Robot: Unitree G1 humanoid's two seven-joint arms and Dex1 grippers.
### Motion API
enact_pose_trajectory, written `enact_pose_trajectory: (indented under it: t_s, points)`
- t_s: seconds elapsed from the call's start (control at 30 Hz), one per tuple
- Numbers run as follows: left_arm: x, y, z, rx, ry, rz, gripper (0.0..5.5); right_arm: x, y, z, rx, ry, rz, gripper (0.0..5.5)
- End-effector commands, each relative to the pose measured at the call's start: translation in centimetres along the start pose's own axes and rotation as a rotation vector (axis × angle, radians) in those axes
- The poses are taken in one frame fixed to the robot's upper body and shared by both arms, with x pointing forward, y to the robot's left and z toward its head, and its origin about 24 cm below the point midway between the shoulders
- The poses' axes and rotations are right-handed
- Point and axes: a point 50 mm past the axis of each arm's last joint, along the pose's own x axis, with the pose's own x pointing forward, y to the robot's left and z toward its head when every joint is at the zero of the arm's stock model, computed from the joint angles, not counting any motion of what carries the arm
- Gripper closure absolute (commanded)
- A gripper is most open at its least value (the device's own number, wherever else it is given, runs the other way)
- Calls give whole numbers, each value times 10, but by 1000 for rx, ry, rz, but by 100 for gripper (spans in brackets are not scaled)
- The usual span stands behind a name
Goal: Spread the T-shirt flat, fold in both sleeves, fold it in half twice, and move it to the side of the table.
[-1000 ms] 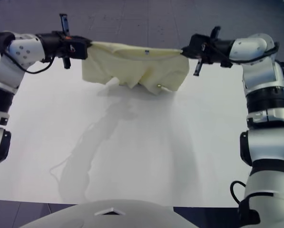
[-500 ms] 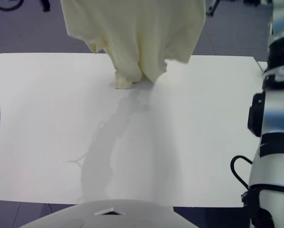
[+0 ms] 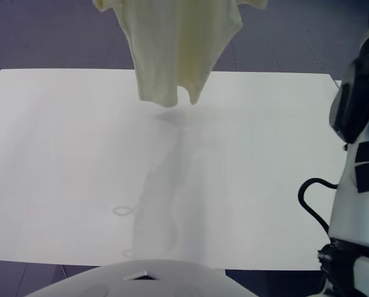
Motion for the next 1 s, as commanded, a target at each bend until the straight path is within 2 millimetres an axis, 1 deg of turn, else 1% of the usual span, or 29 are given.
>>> enact_pose_trajectory:
  t_s: [0.03,0.13,0.27,0.33,0.4,0.5,0.53,0.57,0.63,0.67,0.7,0.73,0.77,0.8,0.83,0.87,0.9,0.93,0.97,1.0]
  points:
    - [-4,16,6,-94,-44,5,548,-3,-9,9,87,-48,-6,550]
    - [-3,13,5,-130,-25,4,548,0,-5,3,94,-15,-22,550]
    - [4,-6,-8,-41,118,8,548,8,15,-19,4,120,-44,550]
    - [9,-18,-12,38,180,36,548,12,25,-29,-79,188,-83,550]
    - [13,-24,-11,141,219,119,548,17,31,-35,-238,247,-162,550]
    - [16,-18,-2,394,230,303,548,18,26,-28,-449,240,-333,550]
    - [17,-18,1,445,211,329,548,20,28,-25,-466,213,-343,550]
    - [18,-23,3,478,188,326,548,23,33,-24,-469,184,-325,550]
    - [22,-49,-1,485,130,226,548,28,53,-28,-475,128,-222,550]
    - [22,-76,-7,481,85,103,548,29,68,-34,-445,93,-132,550]
    - [18,-112,-16,443,19,-71,548,26,88,-46,-406,51,-7,550]
    - [10,-145,-24,407,-51,-218,548,21,107,-57,-360,9,120,550]
    - [-11,-186,-32,315,-152,-437,548,10,134,-70,-288,-37,301,550]
    - [-45,-221,-36,211,-234,-628,548,-14,162,-84,-222,-55,522,550]
    - [-83,-244,-32,123,-306,-809,548,-42,187,-89,-157,-70,736,550]
    - [-120,-255,-22,57,-372,-971,548,-73,209,-87,-98,-77,943,550]
    - [-148,-258,-11,7,-412,-1085,548,-100,222,-82,-44,-68,1102,550]
    - [-168,-254,-5,-13,-432,-1174,548,-121,226,-77,13,-43,1214,550]
    - [-181,-248,-1,-17,-441,-1234,548,-137,228,-73,61,-16,1308,550]
    - [-187,-245,1,-18,-446,-1269,548,-152,229,-71,103,17,1394,550]
